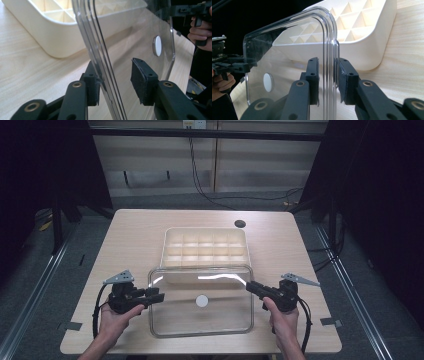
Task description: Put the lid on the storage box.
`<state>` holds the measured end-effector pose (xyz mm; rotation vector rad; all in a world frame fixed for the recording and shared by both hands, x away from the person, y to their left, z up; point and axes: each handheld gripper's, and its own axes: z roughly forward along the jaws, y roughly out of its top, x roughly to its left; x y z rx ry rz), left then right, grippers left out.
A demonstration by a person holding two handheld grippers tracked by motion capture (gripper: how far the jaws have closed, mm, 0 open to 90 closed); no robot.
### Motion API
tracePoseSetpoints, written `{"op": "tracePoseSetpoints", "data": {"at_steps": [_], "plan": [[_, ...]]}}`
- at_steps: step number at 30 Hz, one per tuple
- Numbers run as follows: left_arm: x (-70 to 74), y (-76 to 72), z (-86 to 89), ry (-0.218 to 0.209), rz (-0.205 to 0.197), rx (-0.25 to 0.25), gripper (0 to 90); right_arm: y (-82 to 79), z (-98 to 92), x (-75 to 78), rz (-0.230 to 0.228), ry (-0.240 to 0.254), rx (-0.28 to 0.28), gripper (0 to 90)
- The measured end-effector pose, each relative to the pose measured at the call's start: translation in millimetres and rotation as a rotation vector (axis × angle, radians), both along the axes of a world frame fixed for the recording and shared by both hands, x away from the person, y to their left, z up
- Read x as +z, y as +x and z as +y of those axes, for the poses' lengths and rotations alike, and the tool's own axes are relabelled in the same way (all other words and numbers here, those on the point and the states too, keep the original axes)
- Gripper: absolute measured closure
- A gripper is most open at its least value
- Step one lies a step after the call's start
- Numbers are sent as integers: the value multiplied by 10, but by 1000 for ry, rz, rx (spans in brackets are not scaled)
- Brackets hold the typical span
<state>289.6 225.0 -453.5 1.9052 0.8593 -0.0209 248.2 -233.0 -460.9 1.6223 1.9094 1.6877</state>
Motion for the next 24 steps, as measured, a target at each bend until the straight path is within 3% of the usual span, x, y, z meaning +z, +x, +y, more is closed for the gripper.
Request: {"op": "tracePoseSetpoints", "data": {"at_steps": [9,24], "plan": [[83,24,-11,-21,-20,27,628,3,16,120,-28,-30,-11,726],[229,105,6,-31,-51,49,635,89,61,207,-27,-52,-1,714]]}}
